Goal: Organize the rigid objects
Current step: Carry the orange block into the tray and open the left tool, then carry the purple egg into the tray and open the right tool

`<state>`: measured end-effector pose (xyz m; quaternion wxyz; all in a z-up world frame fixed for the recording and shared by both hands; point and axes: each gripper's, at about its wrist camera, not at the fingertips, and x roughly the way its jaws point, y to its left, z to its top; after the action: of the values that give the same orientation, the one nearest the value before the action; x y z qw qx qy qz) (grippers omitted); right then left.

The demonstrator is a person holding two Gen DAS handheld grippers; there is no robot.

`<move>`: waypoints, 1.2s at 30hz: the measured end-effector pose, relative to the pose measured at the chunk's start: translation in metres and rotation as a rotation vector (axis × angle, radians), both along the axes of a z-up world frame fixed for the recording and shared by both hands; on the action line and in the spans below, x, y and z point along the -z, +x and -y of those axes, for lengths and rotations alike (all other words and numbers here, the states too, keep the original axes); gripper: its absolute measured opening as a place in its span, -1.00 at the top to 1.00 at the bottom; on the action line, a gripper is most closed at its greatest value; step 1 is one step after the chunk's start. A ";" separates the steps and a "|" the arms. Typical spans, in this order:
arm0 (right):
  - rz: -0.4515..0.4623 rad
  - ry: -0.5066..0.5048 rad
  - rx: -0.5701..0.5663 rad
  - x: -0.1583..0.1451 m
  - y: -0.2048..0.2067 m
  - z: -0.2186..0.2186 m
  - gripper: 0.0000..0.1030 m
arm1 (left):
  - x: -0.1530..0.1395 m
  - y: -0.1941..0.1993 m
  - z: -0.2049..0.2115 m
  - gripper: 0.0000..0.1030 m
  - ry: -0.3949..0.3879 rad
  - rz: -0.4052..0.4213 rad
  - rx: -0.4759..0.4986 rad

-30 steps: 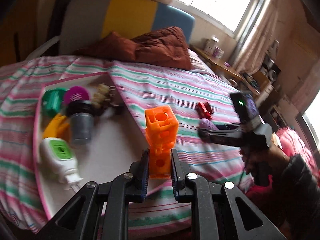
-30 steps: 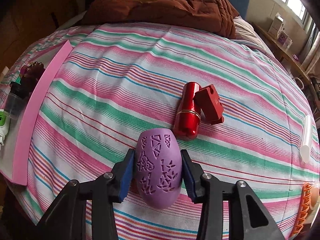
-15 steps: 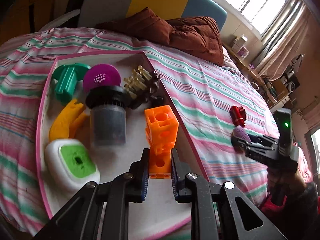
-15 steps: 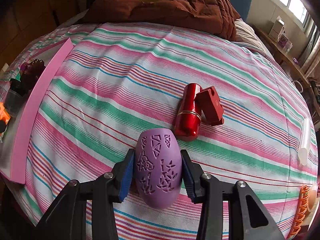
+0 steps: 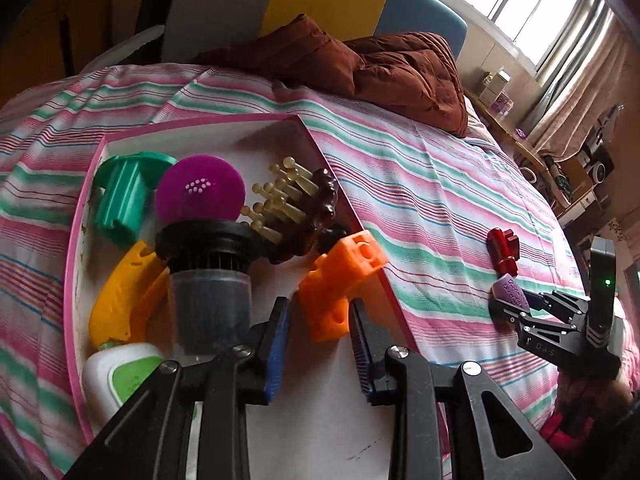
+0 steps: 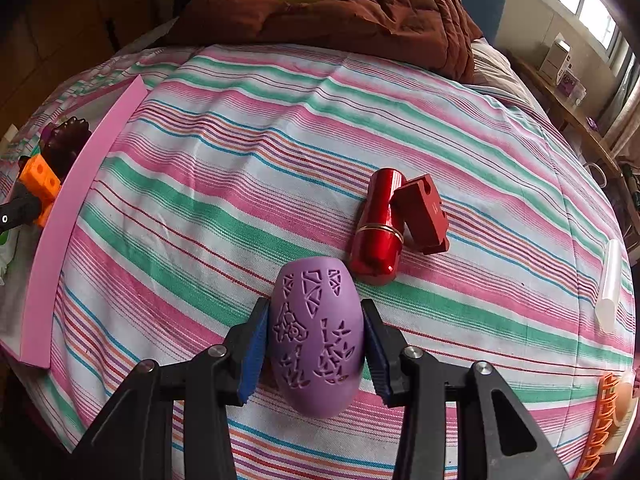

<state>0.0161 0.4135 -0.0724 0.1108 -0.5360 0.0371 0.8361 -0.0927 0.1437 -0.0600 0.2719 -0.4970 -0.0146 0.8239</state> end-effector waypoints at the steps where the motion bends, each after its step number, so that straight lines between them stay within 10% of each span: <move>1: 0.000 0.000 0.000 0.000 0.000 0.000 0.15 | -0.002 0.003 0.002 0.40 0.000 -0.002 0.000; 15: -0.006 0.024 0.004 0.001 -0.003 0.000 0.15 | -0.036 0.057 0.023 0.24 -0.109 -0.176 -0.012; 36: -0.053 -0.044 -0.134 0.000 -0.006 0.039 0.15 | -0.045 0.069 0.063 0.24 -0.138 -0.223 -0.095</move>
<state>0.0099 0.3747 -0.0727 0.0419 -0.5173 0.0223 0.8545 -0.0235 0.0807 -0.0153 0.1977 -0.4185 0.0487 0.8851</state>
